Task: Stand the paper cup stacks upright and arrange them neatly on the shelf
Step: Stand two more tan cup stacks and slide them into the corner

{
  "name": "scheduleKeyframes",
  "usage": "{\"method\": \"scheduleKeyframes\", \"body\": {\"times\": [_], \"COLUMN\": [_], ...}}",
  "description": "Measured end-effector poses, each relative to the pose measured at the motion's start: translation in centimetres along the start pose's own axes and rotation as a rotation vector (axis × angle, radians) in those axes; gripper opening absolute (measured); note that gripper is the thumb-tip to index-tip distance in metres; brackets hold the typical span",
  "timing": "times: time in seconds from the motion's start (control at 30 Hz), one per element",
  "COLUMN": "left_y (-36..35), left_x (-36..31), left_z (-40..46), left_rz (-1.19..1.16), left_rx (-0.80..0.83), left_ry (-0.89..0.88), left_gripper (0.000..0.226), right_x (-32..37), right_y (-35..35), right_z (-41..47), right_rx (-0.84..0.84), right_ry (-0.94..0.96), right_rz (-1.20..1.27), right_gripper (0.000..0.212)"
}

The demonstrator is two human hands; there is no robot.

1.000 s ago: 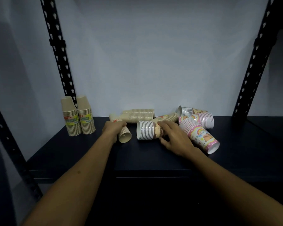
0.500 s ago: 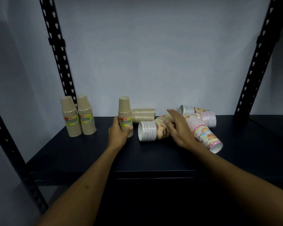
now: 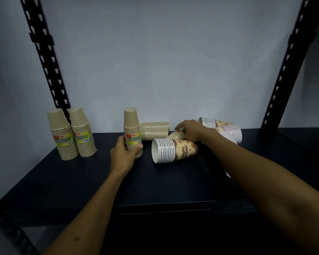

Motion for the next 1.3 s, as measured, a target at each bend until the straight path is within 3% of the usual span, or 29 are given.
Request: {"method": "scheduleKeyframes", "body": {"times": [0.37,0.53,0.73,0.9,1.03,1.13,1.2,1.3], "left_y": [0.0,0.0,0.1,0.1,0.1,0.3,0.4,0.5], "left_x": [0.0,0.1,0.3,0.3,0.2,0.1,0.1,0.4], "left_z": [-0.2,-0.2,-0.1,0.0,-0.1,-0.5,-0.7,-1.2], "left_rz": [-0.012,-0.027,-0.031,-0.038,-0.061,-0.074,-0.074,-0.062], "left_rx": [0.02,0.021,0.024,0.017,0.019,0.02,0.024,0.051], "left_ry": [0.009,0.008,0.018,0.018,0.018,0.028,0.033,0.051], "left_gripper": [0.053,0.053,0.055,0.057,0.056,0.057,0.057,0.062], "right_x": [-1.0,-2.0,-2.0,-2.7,-1.4,1.0,3.2,6.6], "right_y": [1.2,0.5,0.6,4.0,7.4,8.3,7.2,3.9], "right_z": [-0.2,-0.3,-0.7,-1.2,-3.9,-7.1,-9.0,-12.0], "right_rx": [-0.052,0.049,0.049,-0.11,-0.384,-0.578,-0.569,-0.5], "right_ry": [0.062,0.012,0.024,0.025,0.052,0.083,0.139,0.212], "right_rz": [-0.241,-0.335,-0.182,-0.132,0.129,0.56,0.861,1.007], "right_gripper": [0.053,0.058,0.047,0.052,0.057,0.055,0.053,0.04]}}
Point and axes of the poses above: each hand's wrist, its own z-axis towards the middle knuckle, its own y-axis out of the back of the hand, x = y × z, the point moved 6 cm from there along z, towards the middle knuckle, and after that the axes turned 3 degrees about x, right-handed, at the moved point
